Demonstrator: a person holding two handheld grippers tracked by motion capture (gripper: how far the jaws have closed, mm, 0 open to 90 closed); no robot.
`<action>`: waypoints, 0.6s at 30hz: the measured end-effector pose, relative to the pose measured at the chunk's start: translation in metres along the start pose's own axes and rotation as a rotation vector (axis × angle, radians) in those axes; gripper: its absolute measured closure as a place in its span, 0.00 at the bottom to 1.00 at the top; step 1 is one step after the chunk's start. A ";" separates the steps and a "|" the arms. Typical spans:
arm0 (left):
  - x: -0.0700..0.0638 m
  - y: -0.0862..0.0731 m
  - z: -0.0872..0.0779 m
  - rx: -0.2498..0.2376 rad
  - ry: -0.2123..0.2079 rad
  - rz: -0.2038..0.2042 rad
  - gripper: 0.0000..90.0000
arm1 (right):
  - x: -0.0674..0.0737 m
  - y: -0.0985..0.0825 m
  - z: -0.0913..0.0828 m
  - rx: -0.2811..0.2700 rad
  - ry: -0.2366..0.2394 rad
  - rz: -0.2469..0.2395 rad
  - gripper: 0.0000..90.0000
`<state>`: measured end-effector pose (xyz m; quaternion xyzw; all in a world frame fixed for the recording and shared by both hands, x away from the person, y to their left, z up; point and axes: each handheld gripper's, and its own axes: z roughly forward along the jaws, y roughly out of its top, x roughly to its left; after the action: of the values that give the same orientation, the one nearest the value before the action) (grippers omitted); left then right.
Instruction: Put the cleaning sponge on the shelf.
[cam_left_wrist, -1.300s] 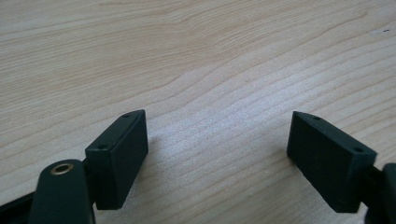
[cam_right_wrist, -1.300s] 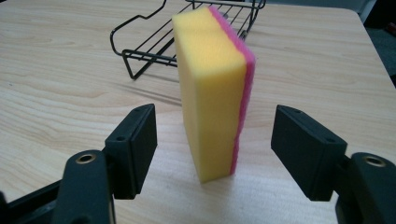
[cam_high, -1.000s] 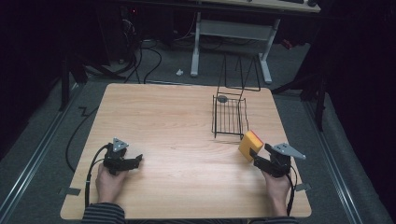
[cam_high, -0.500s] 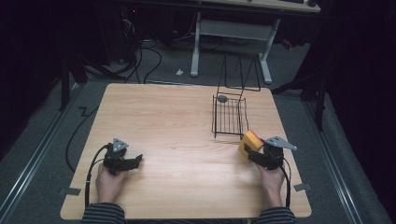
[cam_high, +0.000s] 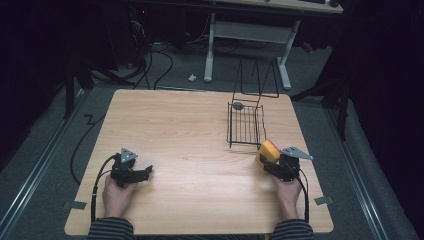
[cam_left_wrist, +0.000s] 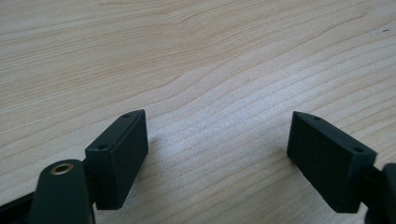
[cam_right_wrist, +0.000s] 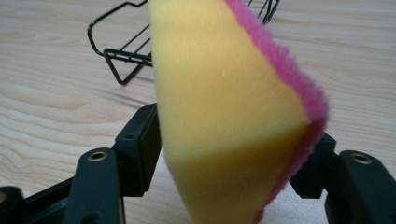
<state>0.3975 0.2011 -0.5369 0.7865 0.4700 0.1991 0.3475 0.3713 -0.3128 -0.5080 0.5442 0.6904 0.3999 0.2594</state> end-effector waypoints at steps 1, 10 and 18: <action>0.000 0.000 0.000 0.000 0.000 0.000 0.23 | 0.000 -0.001 0.000 0.000 -0.001 -0.003 0.44; 0.000 0.000 0.000 0.000 0.000 0.000 0.23 | 0.003 -0.001 0.000 -0.010 0.013 -0.031 0.55; 0.000 0.000 0.000 0.000 0.000 0.000 0.23 | 0.002 -0.002 -0.005 -0.030 0.021 -0.035 0.66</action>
<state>0.3975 0.2011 -0.5369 0.7866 0.4698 0.1992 0.3476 0.3657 -0.3121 -0.5063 0.5238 0.6963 0.4115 0.2673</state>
